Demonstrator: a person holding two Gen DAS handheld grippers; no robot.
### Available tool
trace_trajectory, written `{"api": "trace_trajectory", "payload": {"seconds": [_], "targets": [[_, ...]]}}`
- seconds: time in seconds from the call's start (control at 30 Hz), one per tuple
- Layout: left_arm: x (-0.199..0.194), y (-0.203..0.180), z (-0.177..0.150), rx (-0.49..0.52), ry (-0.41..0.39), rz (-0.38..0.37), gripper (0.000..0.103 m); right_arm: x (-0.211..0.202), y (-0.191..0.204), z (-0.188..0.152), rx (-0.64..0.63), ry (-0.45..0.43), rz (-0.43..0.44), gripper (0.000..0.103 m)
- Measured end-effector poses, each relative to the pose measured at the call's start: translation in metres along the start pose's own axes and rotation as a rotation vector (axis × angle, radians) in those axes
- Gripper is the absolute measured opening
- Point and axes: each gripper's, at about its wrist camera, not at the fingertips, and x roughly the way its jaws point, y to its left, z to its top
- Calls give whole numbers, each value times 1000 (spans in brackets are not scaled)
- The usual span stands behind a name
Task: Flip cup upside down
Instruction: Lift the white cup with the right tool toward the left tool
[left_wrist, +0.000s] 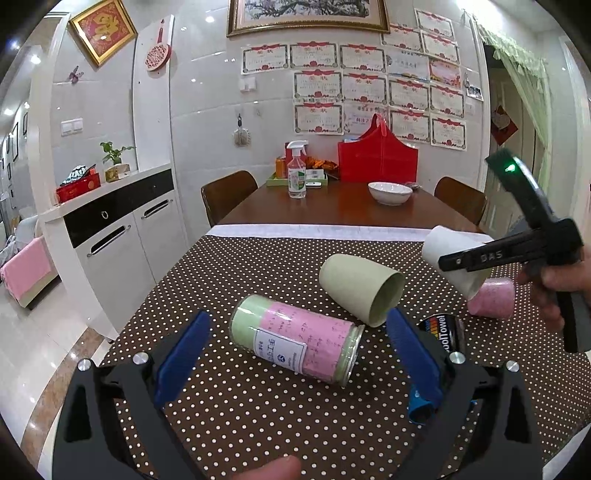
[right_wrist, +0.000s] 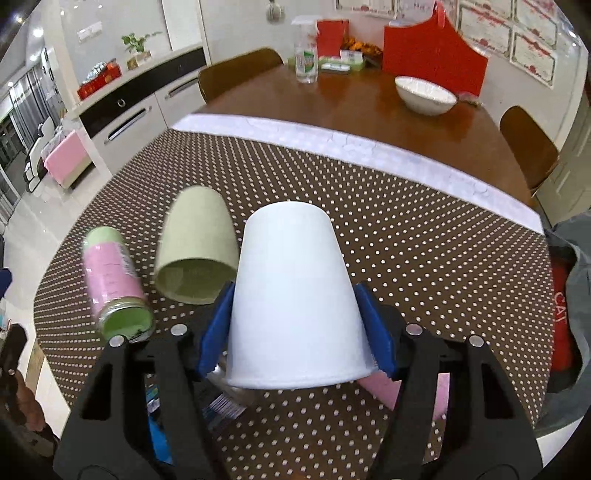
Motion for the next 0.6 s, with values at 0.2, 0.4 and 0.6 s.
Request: {"api": "trace_trajectory", "payload": {"seconds": [0.2, 0.4, 0.6], "targets": [[-24, -2, -1, -5, -20, -3, 95, -49, 20, -21, 13, -89, 42, 64], [-47, -6, -7, 0, -33, -12, 95, -96, 44, -69, 26, -169, 97, 64], [-73, -9, -13, 6, -55, -15, 95, -117, 65, -105, 50, -200, 159, 65]]}}
